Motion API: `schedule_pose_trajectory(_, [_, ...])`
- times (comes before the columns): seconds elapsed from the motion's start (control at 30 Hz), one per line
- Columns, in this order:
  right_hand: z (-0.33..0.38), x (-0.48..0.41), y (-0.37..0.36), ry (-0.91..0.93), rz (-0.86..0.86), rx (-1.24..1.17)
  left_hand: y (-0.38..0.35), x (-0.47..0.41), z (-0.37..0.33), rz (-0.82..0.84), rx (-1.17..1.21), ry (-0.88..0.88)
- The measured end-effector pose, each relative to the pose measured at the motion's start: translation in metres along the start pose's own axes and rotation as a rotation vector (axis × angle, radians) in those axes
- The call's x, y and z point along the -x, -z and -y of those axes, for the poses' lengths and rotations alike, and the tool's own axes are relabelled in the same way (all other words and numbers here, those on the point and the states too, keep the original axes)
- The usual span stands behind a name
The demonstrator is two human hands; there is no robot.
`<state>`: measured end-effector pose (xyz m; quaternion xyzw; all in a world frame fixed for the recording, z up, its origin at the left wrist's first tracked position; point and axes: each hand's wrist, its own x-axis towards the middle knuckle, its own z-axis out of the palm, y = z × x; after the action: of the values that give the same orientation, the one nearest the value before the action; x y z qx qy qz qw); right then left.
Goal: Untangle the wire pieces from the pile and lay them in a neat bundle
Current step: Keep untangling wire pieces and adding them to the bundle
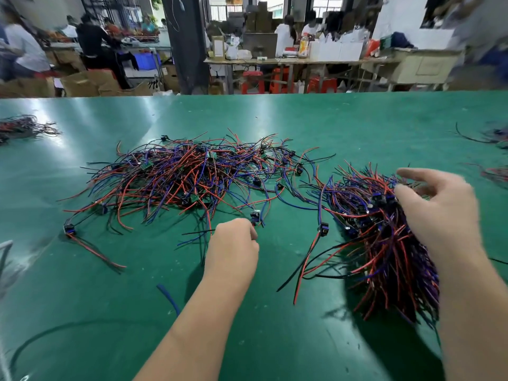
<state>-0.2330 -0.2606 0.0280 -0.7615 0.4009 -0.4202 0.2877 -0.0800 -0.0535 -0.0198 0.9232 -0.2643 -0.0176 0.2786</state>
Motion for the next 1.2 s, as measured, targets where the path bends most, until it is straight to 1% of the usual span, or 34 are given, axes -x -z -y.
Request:
schedule_pose_trajectory(0.1, [0.013,0.008,-0.007,0.055,-0.064,-0.208,0.001,-0.001,0.002,-0.002,-0.005,0.03])
schedule_pose_trajectory(0.17, [0.022,0.018,-0.015,0.114,-0.056,-0.242,0.001,-0.003,0.003,0.046,-0.014,0.024])
schedule_pose_trajectory(0.3, [0.037,0.04,-0.029,0.254,0.101,-0.338,-0.002,-0.003,0.003,0.138,-0.103,0.007])
schedule_pose_trajectory(0.37, [0.04,0.047,-0.033,0.325,0.152,-0.315,-0.005,0.002,-0.001,0.103,-0.199,-0.012])
schedule_pose_trajectory(0.43, [0.04,0.05,-0.036,0.319,0.188,-0.326,-0.011,0.004,-0.004,0.045,-0.263,-0.032])
schedule_pose_trajectory(0.53, [0.039,0.052,-0.039,0.271,0.225,-0.369,-0.015,-0.002,-0.005,0.001,-0.252,-0.041])
schedule_pose_trajectory(0.6, [0.04,0.054,-0.04,0.255,0.248,-0.382,-0.016,-0.005,-0.003,-0.034,-0.31,-0.041])
schedule_pose_trajectory(0.7, [0.041,0.055,-0.04,0.273,0.301,-0.396,-0.018,-0.002,-0.001,-0.031,-0.405,-0.039])
schedule_pose_trajectory(0.77, [0.042,0.057,-0.04,0.283,0.339,-0.428,-0.018,-0.001,-0.001,-0.037,-0.341,-0.034])
schedule_pose_trajectory(0.83, [0.042,0.059,-0.041,0.268,0.37,-0.462,-0.013,-0.001,-0.003,-0.11,-0.129,-0.05])
schedule_pose_trajectory(0.9, [0.043,0.06,-0.042,0.241,0.398,-0.476,-0.007,0.001,-0.009,-0.232,0.13,-0.136])
schedule_pose_trajectory(0.93, [0.043,0.06,-0.043,0.23,0.408,-0.474,-0.004,0.003,-0.013,-0.287,0.218,-0.202])
schedule_pose_trajectory(0.97, [0.044,0.06,-0.044,0.222,0.419,-0.465,-0.001,0.007,-0.017,-0.332,0.245,-0.275])
schedule_pose_trajectory(1.03, [0.046,0.059,-0.044,0.201,0.465,-0.46,0.001,0.014,-0.024,-0.396,0.183,-0.399])
schedule_pose_trajectory(1.13, [0.048,0.058,-0.044,0.136,0.54,-0.56,0.001,0.022,-0.031,-0.396,0.101,-0.507])
schedule_pose_trajectory(1.2, [0.049,0.057,-0.043,0.104,0.53,-0.648,-0.001,0.026,-0.034,-0.39,0.061,-0.539])
